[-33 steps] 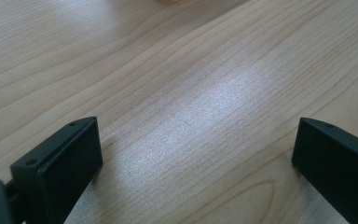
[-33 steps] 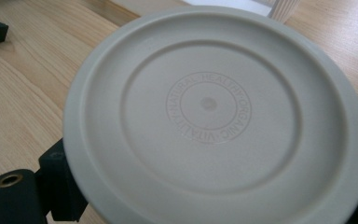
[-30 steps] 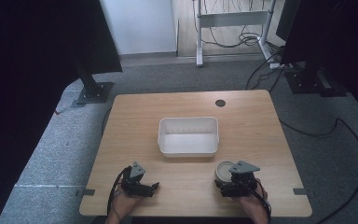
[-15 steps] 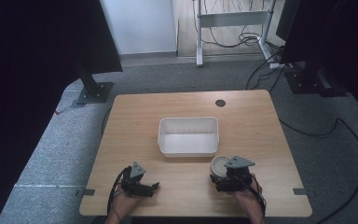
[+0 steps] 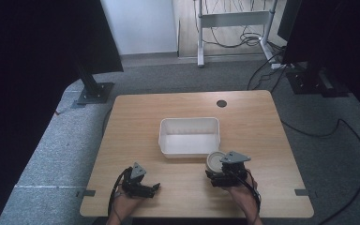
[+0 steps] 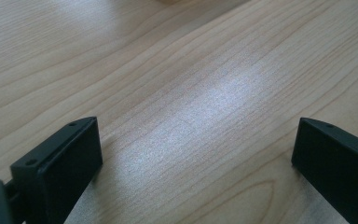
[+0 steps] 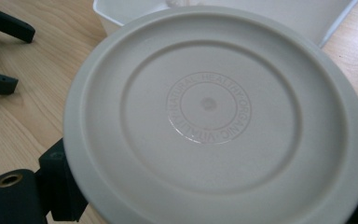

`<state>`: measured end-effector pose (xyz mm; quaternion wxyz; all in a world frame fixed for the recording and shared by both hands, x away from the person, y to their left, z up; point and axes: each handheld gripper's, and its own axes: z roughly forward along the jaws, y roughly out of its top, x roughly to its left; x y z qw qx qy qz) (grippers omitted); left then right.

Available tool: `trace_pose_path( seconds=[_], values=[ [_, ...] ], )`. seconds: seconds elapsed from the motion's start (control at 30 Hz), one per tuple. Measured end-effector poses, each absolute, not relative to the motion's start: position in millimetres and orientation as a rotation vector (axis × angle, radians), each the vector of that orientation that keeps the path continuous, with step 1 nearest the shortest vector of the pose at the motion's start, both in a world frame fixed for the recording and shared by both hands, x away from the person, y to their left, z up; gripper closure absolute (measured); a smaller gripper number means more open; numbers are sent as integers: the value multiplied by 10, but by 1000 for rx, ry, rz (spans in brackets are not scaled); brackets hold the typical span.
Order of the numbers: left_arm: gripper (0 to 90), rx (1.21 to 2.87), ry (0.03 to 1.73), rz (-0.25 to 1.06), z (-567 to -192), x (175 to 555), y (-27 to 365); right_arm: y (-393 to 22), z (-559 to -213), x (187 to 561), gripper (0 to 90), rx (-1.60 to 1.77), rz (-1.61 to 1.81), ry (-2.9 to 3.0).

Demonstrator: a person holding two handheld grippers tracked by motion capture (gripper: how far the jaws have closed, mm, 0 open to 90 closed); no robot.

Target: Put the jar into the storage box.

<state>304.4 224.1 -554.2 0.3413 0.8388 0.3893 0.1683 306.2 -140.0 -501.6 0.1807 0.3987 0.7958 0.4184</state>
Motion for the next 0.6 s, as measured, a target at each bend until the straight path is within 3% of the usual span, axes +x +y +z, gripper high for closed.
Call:
trace_pose_path(
  seconds=[0.6],
  values=[
    [12,2181,1013,438,-5542,3044,2241,-1063,-4877,3270,98,1076,1218,2269]
  ],
)
